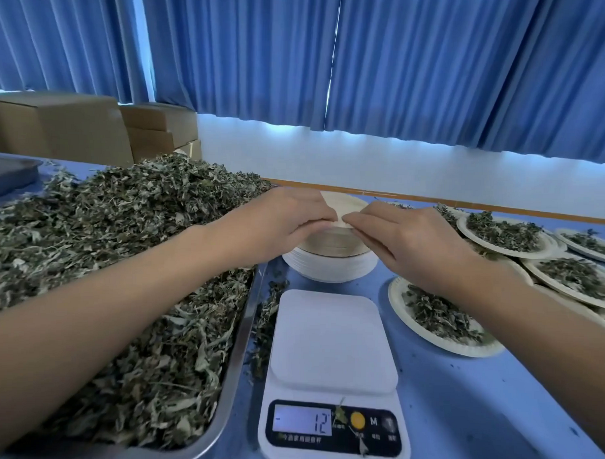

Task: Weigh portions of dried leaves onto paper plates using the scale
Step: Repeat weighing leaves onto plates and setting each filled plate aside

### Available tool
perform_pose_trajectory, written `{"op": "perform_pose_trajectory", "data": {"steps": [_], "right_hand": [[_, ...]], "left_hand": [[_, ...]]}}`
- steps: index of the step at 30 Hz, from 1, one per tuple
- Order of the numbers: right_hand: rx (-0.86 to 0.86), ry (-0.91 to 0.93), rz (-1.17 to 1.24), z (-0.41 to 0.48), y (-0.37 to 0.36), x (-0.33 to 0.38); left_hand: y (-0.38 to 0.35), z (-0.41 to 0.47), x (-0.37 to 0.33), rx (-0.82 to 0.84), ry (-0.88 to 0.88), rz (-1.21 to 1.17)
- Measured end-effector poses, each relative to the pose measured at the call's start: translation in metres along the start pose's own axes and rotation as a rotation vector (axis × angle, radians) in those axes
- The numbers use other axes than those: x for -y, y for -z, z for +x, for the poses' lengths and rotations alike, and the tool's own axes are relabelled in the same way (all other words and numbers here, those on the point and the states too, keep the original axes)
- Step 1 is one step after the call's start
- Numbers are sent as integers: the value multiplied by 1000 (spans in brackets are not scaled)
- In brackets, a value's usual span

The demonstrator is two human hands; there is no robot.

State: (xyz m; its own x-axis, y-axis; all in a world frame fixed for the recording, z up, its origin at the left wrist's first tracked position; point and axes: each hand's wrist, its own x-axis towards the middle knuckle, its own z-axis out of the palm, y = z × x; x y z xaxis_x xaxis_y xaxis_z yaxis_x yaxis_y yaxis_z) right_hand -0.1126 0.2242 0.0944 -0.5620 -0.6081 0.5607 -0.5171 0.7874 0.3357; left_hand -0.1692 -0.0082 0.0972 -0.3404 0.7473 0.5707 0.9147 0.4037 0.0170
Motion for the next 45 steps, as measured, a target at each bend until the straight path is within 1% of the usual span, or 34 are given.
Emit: {"op": "perform_pose_trajectory", "data": {"steps": [2, 3, 5, 6, 7, 9, 11, 12, 14, 16, 19, 21, 23, 25, 28, 30, 33, 37, 41, 45], "right_hand": [[-82, 10, 24, -11, 4, 11], [-95, 16, 44, -19, 5, 19], [-125, 49, 83, -37, 7, 38], [-133, 66, 102, -47, 7, 48], [-129, 83, 118, -57, 6, 57], [-94, 118, 151, -75, 6, 72], [-55, 139, 184, -88, 8, 81], [-46, 140, 198, -93, 10, 83], [-63, 110, 221, -99, 14, 84], [-142, 15, 267, -105, 16, 84], [-260, -272, 442, -112, 15, 80], [-320, -463, 482, -114, 14, 74], [-323, -620, 536, -116, 15, 67], [-248, -706, 608, -119, 15, 62], [-99, -758, 692, -123, 13, 58], [-47, -771, 695, -123, 12, 56], [67, -791, 717, -125, 11, 49], [291, -846, 785, -132, 5, 43], [331, -817, 773, -134, 0, 44], [329, -814, 770, -135, -2, 43]], "left_hand": [[4, -10, -8, -63, 53, -68], [6, -16, -11, -118, 111, -112], [13, -24, -11, -200, 275, -123], [17, -27, -8, -184, 376, -84], [20, -31, -3, -115, 481, -29], [25, -42, 4, 145, 676, 73], [25, -54, 6, 454, 790, 116], [23, -59, 4, 585, 807, 120], [18, -66, 1, 767, 800, 115], [14, -71, 0, 835, 795, 117], [10, -75, 3, 808, 774, 141], [7, -76, 4, 762, 765, 134], [5, -76, 4, 731, 753, 122], [7, -74, 4, 730, 724, 96], [13, -71, 3, 776, 709, 11], [16, -70, 1, 817, 714, -15], [14, -67, -2, 860, 681, 38], [11, -68, -3, 830, 676, 67], [14, -70, -3, 813, 656, 73], [23, -67, -1, 721, 681, 81]]}}
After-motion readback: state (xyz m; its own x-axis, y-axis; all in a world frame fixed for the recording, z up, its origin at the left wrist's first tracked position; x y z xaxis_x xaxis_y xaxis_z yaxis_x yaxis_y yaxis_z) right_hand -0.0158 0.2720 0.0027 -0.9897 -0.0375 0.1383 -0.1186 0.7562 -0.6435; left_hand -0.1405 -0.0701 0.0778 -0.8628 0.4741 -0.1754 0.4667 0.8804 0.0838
